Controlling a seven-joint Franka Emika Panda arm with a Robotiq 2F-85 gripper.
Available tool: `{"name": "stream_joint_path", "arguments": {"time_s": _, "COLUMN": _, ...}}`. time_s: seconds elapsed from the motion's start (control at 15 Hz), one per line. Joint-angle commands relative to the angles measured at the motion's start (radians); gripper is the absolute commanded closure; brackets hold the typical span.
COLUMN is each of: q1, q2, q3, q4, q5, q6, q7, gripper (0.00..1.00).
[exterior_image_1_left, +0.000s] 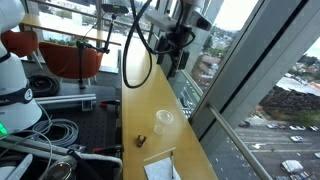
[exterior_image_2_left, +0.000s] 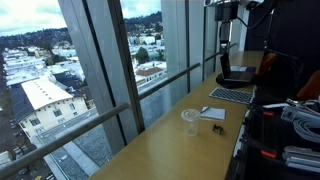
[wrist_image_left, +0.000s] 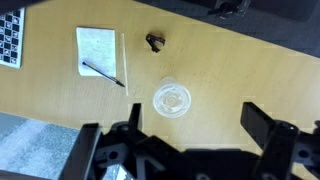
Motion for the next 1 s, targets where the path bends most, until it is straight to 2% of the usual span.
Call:
{"name": "stream_joint_path", "arguments": {"time_s": 0.0, "q1": -0.028, "q2": 0.066, "q3": -0.019, "q4": -0.093, "q5": -0.043, "q6": 0.244, "q7": -0.037, "gripper": 0.00}}
{"name": "stream_joint_path", "arguments": {"time_s": 0.27, "q1": -0.071, "q2": 0.182, "q3": -0.048, "q4": -0.122, "q5": -0.024, "q6": 0.410, "q7": -0.067, "gripper": 0.00}}
{"name": "stream_joint_path", "arguments": {"time_s": 0.67, "q1": -0.135, "q2": 0.383, "q3": -0.069, "q4": -0.045, "q5": -0.051, "q6": 0.532, "q7": -0.090, "gripper": 0.00}}
{"name": "stream_joint_path", "arguments": {"time_s": 0.73, "q1": -0.136, "q2": 0.317, "q3": -0.053, "q4": -0.095, "q5": -0.024, "q6": 0.504, "q7": -0.089, "gripper": 0.00}}
{"name": "stream_joint_path", "arguments": {"time_s": 0.93, "q1": -0.143, "q2": 0.349, "q3": -0.051, "q4": -0.084, "q5": -0.026, "q6": 0.509, "q7": -0.086, "gripper": 0.00}}
